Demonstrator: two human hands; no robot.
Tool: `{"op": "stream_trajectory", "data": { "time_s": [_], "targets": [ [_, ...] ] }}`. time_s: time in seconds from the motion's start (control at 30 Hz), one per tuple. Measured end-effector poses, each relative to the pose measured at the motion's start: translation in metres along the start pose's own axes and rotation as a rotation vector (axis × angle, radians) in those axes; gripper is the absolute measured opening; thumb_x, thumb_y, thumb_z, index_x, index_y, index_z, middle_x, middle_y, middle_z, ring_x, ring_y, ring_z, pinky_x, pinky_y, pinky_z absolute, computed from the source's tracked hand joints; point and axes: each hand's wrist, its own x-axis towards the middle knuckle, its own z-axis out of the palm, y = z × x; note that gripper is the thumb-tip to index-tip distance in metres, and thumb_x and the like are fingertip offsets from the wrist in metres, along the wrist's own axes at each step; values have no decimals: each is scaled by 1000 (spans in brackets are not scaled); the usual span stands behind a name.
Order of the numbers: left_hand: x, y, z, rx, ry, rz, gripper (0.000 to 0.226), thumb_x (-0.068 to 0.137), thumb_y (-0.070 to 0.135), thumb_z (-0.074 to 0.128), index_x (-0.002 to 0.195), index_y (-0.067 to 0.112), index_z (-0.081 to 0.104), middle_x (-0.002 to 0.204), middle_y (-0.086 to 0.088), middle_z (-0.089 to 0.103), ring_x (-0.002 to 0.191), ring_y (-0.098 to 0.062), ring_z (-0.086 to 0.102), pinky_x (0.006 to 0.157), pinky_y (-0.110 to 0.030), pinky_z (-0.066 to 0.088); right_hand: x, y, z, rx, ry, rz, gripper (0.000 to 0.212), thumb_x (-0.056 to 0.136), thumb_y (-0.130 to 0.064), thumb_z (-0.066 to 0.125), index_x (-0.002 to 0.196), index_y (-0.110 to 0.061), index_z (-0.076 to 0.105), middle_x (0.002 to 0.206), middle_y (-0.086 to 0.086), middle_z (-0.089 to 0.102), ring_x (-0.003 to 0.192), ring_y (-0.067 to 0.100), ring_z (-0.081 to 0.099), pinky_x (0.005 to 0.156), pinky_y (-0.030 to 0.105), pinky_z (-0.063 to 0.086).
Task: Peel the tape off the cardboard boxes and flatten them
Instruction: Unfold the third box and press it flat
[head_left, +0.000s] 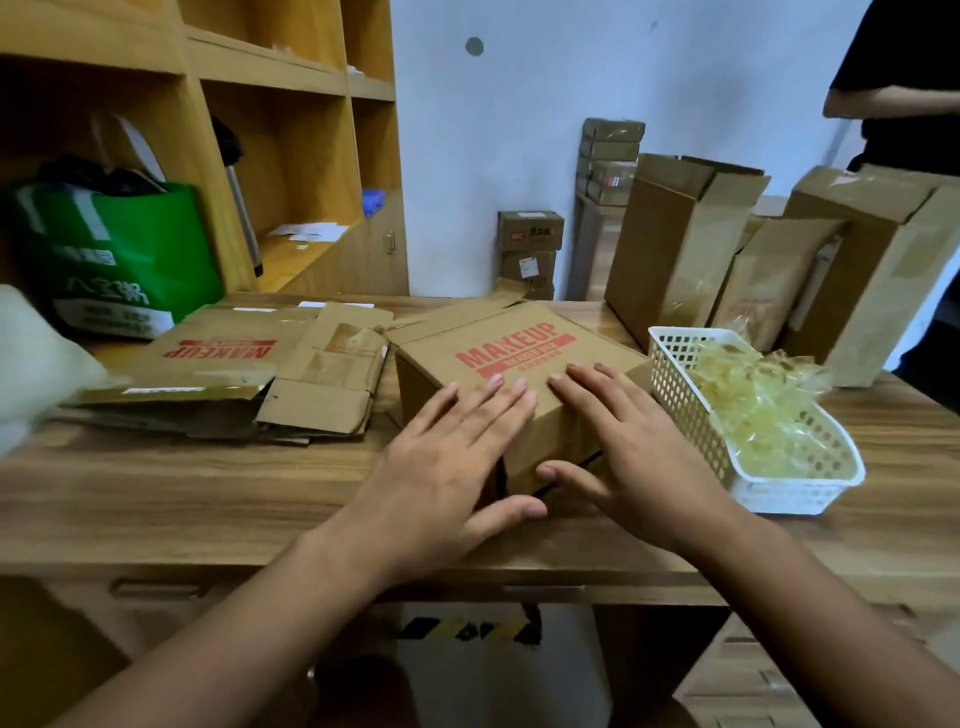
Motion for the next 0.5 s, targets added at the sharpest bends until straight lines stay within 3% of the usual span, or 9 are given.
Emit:
{"op": "stream_trajectory", "data": {
  "time_s": [0.07, 0.2, 0.3, 0.5],
  "targets": [
    [-2, -1, 6, 37, -3, -3, 85, 96, 63, 44, 161, 24, 5, 168, 6, 10, 153, -7, -1, 125, -39, 13, 0, -1, 3, -2, 19, 2, 91, 86, -83, 31, 160, -29, 24, 167, -1, 23, 156, 20, 13, 126, 37, 13],
    [-3, -10, 7, 34, 5, 5, 93, 88, 49, 66, 160, 23, 14, 165, 5, 23, 153, -9, 11, 125, -38, 16, -5, 6, 7, 18, 21, -14, 90, 86, -85, 30, 161, -36, 16, 168, -1, 16, 156, 17, 8, 127, 39, 10],
    [-4, -20, 6, 33, -10, 16, 98, 82, 45, 72, 159, 25, 16, 164, 5, 24, 153, -9, 13, 125, -37, 15, -7, 15, 8, 29, 22, 2, 87, 88, -77, 39, 161, -38, 12, 169, -1, 9, 157, 16, 2, 127, 41, 3],
    [-4, -41, 1, -28, -42, 49, 93, 84, 38, 72, 159, 28, 18, 165, 10, 20, 152, -4, 8, 125, -31, 8, -7, 26, 5, -28, 65, -7, 81, 91, -51, 54, 161, -35, 17, 167, 0, 21, 157, 21, 11, 126, 51, 15]
  ]
}}
